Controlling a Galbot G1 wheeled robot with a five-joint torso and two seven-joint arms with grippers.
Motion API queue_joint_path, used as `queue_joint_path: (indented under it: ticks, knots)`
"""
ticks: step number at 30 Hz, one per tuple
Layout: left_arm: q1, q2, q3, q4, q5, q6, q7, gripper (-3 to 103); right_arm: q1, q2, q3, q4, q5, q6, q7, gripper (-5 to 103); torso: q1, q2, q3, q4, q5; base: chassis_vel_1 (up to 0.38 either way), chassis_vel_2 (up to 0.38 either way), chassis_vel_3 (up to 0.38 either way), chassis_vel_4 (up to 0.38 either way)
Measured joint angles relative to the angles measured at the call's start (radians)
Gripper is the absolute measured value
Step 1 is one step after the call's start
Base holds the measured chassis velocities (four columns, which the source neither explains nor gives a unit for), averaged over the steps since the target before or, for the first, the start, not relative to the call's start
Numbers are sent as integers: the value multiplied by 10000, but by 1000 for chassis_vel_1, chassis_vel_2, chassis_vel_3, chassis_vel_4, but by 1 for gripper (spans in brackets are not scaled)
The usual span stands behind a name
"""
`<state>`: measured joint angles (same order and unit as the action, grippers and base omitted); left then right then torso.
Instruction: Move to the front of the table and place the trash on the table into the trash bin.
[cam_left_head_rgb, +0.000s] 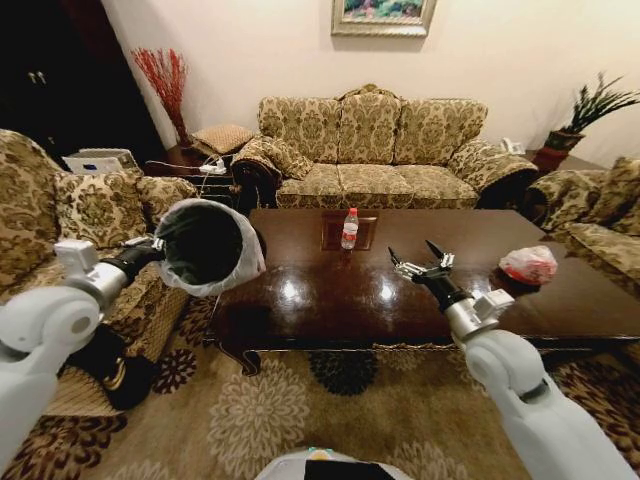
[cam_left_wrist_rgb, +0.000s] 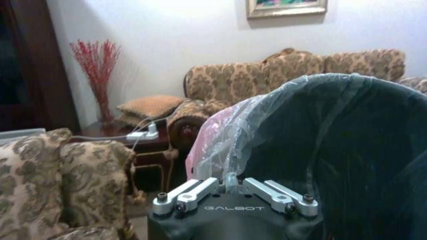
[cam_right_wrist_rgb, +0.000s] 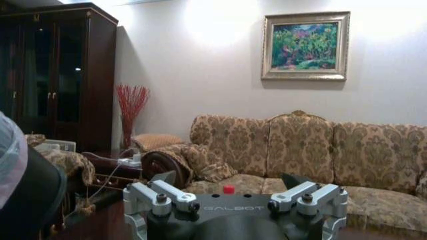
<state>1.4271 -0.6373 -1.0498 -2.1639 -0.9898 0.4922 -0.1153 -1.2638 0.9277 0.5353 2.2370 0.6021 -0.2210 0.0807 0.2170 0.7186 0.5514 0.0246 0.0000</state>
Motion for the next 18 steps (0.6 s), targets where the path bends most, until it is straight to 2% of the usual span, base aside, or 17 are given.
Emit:
queue_joint_path:
  ticks: [8,18]
  knots:
    - [167,-687,68,-501,337,-6,10,0,45,151,-244,-140,54,-37,-16,100,0,0,0,1,-1,0,0,0,0]
    - [212,-855,78,-459,450,-72,59,0,59,270,-408,-230,105,10,-53,100,0,0,0,2,-2,-36,-29,31,28]
